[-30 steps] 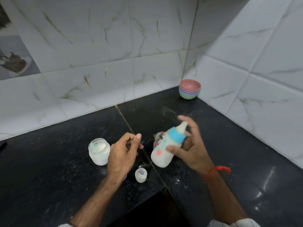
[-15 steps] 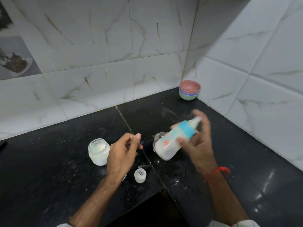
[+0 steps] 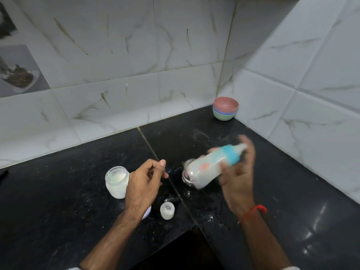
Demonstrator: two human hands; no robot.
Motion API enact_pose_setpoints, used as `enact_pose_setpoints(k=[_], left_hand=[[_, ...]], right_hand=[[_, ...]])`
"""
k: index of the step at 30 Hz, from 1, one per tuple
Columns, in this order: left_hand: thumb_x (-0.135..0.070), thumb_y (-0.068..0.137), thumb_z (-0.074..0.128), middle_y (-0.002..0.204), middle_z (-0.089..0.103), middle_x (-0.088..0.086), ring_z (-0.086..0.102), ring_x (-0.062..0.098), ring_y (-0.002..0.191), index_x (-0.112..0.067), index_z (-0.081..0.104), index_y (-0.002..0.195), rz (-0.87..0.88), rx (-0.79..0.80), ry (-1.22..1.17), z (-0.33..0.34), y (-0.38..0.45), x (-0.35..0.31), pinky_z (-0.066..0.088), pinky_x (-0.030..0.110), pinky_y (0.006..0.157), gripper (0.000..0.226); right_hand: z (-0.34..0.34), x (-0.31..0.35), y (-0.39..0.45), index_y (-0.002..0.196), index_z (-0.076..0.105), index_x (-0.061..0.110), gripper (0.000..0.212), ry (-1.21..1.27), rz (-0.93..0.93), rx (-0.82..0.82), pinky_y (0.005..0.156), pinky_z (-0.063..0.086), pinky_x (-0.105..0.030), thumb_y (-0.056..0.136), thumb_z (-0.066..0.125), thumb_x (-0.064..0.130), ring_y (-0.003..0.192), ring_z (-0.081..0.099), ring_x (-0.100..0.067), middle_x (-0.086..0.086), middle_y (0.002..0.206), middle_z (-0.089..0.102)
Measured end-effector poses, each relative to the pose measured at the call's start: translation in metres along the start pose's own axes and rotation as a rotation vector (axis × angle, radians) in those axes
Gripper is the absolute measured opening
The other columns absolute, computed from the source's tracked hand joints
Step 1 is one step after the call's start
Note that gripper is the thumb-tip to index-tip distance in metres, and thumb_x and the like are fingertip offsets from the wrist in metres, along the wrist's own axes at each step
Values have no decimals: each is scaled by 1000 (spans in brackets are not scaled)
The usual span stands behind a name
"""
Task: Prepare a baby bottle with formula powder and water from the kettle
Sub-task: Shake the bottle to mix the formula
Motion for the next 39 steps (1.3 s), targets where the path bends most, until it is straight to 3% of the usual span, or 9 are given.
enact_pose_setpoints(k=[2,4,9,12,19,28,31,35,39], left_hand=[[-47,103,61,74,79,-11,72,10,61,-29,68,79,7,-1,-6,1,1,-1,60,33,66,30],[-47,103,61,74,79,-12,72,10,60,-30,68,79,15,8,-4,2,2,-3,59,32,66,30],[-48,103,60,75,79,-13,72,10,60,-31,67,79,10,2,1,-2,2,-1,55,27,64,31],[-48,103,60,75,79,-13,72,10,61,-30,68,79,-6,9,4,-2,1,2,55,24,64,30],[-43,102,62,73,78,-11,70,7,61,-26,69,78,4,33,-27,7,0,-5,51,11,58,30],[-45,102,62,74,78,-11,71,12,62,-26,69,79,-4,19,-44,2,-1,-1,52,13,59,31],[-48,102,61,74,78,-12,72,12,63,-29,69,79,5,31,-30,4,-1,1,54,17,60,31],[-49,102,60,74,79,-11,73,12,65,-28,69,79,19,44,-24,10,2,0,61,32,66,32],[-49,102,60,74,79,-11,74,13,65,-29,69,79,30,36,-27,8,2,-3,60,29,65,32]], right_hand=[[28,-19,-16,150,39,35,86,-258,154,416,94,61,-44,82,87,12,109,72,-28,-11,124,71],[30,-24,-20,151,40,36,90,-306,208,448,94,60,-45,79,91,17,111,71,-30,-13,126,70],[-33,1,1,148,43,22,86,363,40,-392,90,61,-37,76,87,37,112,73,-24,-11,121,74],[-50,-2,6,152,43,10,96,639,-14,-545,94,60,-33,74,88,42,121,69,-19,-6,131,71],[18,-15,-4,150,41,39,88,-470,161,425,96,59,-56,78,92,29,110,70,-27,-8,126,67],[-41,18,19,159,34,12,81,632,-91,-519,92,60,-32,91,67,41,124,68,-20,-5,131,72],[-21,17,15,155,31,20,73,295,-100,-323,91,61,-38,94,72,26,113,72,-20,-3,122,74],[27,-4,-2,148,41,36,83,-463,41,395,94,60,-57,82,89,25,111,71,-30,-1,133,65],[12,7,1,148,43,28,78,-196,22,59,92,61,-50,83,84,14,110,73,-33,-18,125,70]])
Point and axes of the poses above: each hand's wrist, its own y-axis towards the middle knuckle, its own z-axis out of the palm, x = y × z, the point moved 6 cm from there along y, towards the middle knuckle
